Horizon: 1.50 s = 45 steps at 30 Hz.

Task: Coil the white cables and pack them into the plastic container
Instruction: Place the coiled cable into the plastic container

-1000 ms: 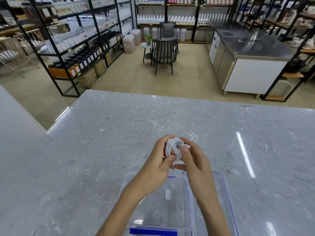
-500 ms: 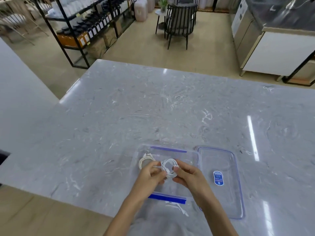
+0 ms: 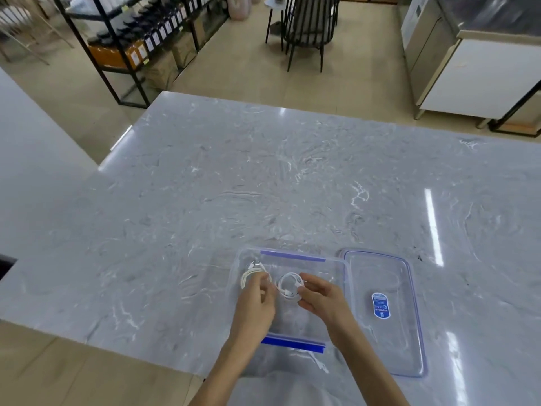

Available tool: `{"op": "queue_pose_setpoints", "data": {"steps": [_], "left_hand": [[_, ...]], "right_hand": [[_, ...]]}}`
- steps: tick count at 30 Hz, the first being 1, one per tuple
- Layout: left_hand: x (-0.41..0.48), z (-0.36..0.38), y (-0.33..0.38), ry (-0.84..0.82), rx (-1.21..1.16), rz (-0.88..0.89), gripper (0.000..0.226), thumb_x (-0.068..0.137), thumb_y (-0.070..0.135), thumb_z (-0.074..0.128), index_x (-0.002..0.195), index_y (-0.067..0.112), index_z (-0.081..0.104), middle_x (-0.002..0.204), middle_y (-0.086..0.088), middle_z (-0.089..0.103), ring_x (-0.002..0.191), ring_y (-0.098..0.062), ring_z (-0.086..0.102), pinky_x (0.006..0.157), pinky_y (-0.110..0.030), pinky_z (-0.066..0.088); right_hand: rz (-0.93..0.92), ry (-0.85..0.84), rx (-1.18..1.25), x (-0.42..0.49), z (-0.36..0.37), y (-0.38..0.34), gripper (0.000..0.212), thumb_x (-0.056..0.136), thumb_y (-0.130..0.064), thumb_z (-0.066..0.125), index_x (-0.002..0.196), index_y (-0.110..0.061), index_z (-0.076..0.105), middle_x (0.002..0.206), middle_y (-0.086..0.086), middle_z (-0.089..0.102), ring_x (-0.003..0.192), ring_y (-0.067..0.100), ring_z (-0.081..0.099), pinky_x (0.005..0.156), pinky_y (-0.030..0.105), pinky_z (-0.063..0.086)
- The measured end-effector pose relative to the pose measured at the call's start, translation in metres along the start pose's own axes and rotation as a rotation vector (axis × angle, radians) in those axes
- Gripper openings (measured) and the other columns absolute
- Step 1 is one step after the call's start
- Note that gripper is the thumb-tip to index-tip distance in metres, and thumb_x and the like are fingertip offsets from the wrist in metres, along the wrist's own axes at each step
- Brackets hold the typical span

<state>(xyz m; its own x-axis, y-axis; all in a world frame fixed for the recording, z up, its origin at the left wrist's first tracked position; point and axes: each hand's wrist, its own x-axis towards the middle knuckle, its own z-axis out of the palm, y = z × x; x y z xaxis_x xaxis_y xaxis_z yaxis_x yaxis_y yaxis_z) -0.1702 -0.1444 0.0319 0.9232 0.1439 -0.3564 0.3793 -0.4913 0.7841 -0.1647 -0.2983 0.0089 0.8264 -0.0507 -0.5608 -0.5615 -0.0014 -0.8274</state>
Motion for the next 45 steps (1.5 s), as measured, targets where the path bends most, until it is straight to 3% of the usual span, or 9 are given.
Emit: {"op": "queue_pose_setpoints", "data": {"steps": [2,5,9,14,21,26,33,41,45], "left_hand": [[0.0,-0.008,-0.002,0.212,0.123,0.183,0.023,0.095,0.012,0.057,0.117,0.014,0.062,0.113,-0.004,0.065,0.1,-0.019,0.06,0.081,-0.023,0.047],[0.013,-0.019,-0.012,0.351,0.374,0.292,0.04,0.082,-0.002,0.066,0.12,0.01,0.063,0.117,-0.011,0.061,0.106,-0.031,0.053,0.084,-0.036,0.045],[0.031,-0.026,-0.025,0.187,0.373,0.114,0.054,0.092,0.012,0.058,0.143,0.014,0.04,0.142,-0.013,0.045,0.128,-0.031,0.042,0.102,-0.042,0.038],[0.032,-0.022,-0.038,0.083,0.191,0.071,0.063,0.098,0.017,0.051,0.152,0.024,0.02,0.15,-0.01,0.036,0.13,-0.029,0.048,0.095,-0.033,0.043],[0.032,-0.019,-0.044,0.1,0.209,0.098,0.066,0.099,0.014,0.05,0.153,0.026,0.015,0.148,-0.009,0.037,0.118,-0.027,0.056,0.079,-0.023,0.04],[0.034,-0.023,-0.045,0.071,0.148,0.074,0.071,0.095,0.005,0.049,0.152,0.031,0.017,0.144,-0.009,0.042,0.117,-0.029,0.056,0.087,-0.03,0.043],[0.038,-0.027,-0.049,0.019,0.087,0.075,0.08,0.088,0.004,0.059,0.151,0.033,0.019,0.136,-0.013,0.052,0.112,-0.033,0.059,0.095,-0.042,0.049],[0.043,-0.022,-0.056,0.037,0.073,0.089,0.079,0.089,0.006,0.062,0.15,0.035,0.019,0.143,-0.01,0.047,0.129,-0.028,0.051,0.092,-0.027,0.04],[0.044,-0.021,-0.058,0.044,0.08,0.096,0.08,0.089,0.006,0.063,0.148,0.037,0.019,0.143,-0.01,0.047,0.126,-0.028,0.053,0.088,-0.026,0.041]], "right_hand": [[0.02,0.05,-0.011,0.011,-0.002,0.004,0.031,0.088,-0.014,0.068,0.079,-0.043,0.077,0.09,-0.011,0.077,0.089,0.01,0.072,0.074,0.023,0.059],[0.067,0.094,-0.033,0.028,-0.001,0.009,0.021,0.088,-0.012,0.069,0.088,-0.031,0.076,0.09,-0.008,0.076,0.089,0.014,0.071,0.074,0.025,0.059],[0.106,0.118,-0.058,0.047,0.007,0.013,0.022,0.089,-0.01,0.068,0.11,-0.015,0.072,0.096,0.002,0.075,0.09,0.019,0.071,0.072,0.024,0.06],[0.122,0.168,-0.034,0.06,0.016,0.022,0.027,0.089,-0.009,0.068,0.115,-0.008,0.068,0.1,0.009,0.073,0.091,0.023,0.071,0.071,0.025,0.06],[0.048,0.247,-0.192,0.063,0.025,0.027,0.031,0.089,-0.02,0.069,0.119,-0.013,0.065,0.107,0.005,0.073,0.093,0.017,0.069,0.084,0.036,0.061],[0.032,0.246,-0.308,0.056,0.023,0.023,0.035,0.095,-0.031,0.059,0.126,-0.016,0.061,0.114,0.002,0.069,0.096,0.015,0.064,0.09,0.031,0.055],[0.132,0.149,-0.048,0.044,0.024,0.014,0.025,0.101,-0.029,0.048,0.081,-0.027,0.063,0.087,-0.007,0.069,0.087,0.013,0.066,0.063,0.016,0.055],[0.172,0.107,0.05,0.042,0.024,0.011,0.021,0.097,-0.023,0.05,0.085,-0.02,0.067,0.109,0.018,0.07,0.108,0.03,0.065,0.093,0.039,0.056],[0.218,0.106,0.066,0.041,0.024,0.011,0.023,0.098,-0.027,0.05,0.082,-0.019,0.064,0.112,0.019,0.069,0.107,0.029,0.065,0.092,0.037,0.056]]}}
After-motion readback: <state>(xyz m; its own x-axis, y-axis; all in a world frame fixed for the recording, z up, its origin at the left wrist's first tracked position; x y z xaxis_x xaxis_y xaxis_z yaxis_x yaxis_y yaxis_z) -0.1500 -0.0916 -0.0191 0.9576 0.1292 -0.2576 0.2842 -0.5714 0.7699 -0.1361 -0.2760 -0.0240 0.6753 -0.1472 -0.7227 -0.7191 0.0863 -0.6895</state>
